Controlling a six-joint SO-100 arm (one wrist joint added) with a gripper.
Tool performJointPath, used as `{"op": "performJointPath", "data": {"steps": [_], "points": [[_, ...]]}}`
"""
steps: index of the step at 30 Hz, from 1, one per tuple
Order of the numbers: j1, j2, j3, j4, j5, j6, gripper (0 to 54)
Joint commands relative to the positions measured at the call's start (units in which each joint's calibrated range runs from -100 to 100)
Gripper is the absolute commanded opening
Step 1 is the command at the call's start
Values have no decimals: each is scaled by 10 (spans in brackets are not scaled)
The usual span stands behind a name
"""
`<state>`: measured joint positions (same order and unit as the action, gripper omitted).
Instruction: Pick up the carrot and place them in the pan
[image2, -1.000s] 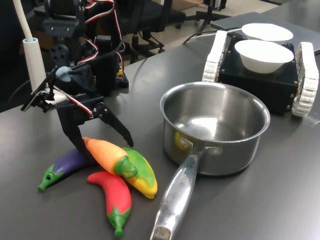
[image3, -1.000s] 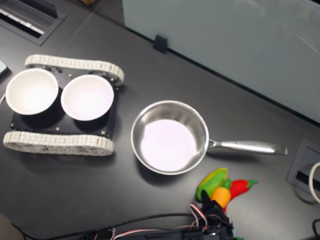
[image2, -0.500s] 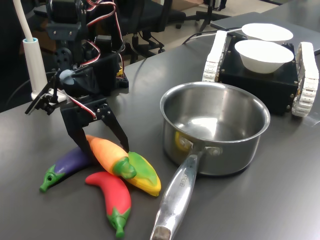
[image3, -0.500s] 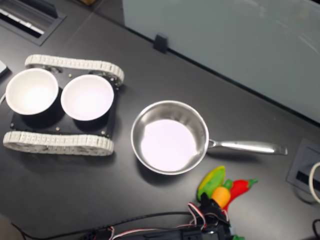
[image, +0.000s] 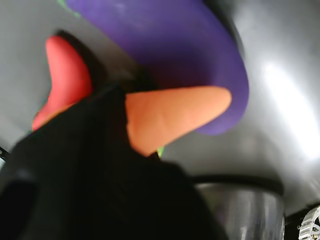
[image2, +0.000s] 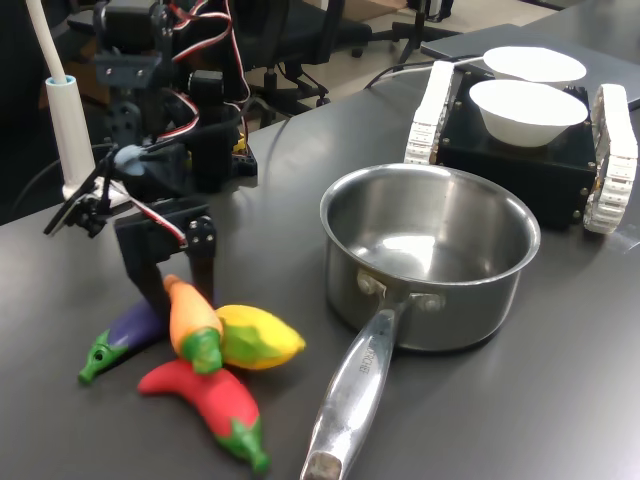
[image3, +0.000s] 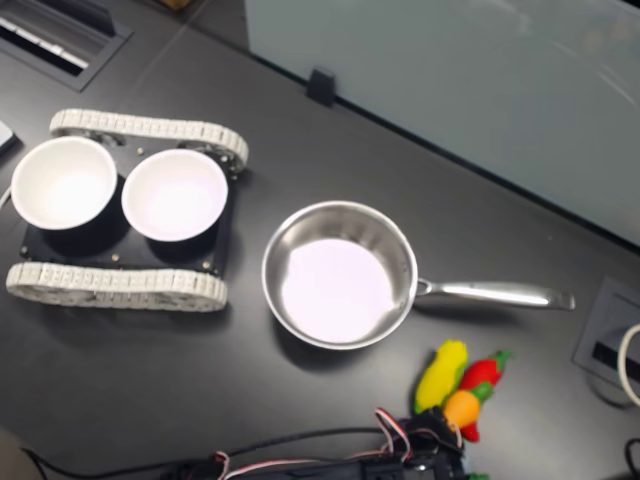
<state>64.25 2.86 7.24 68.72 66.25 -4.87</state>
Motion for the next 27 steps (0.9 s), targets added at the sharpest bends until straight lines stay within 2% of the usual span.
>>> {"op": "performJointPath", "data": {"steps": [1,4,13,27], "points": [[-14,-17,-19,-14,-15,8,4],[-14,-24,-27,-11,-21,4,4],[-9,-43,-63,33,-35,-22,4],[11,-80,-129,62,-101,-90,4]]}}
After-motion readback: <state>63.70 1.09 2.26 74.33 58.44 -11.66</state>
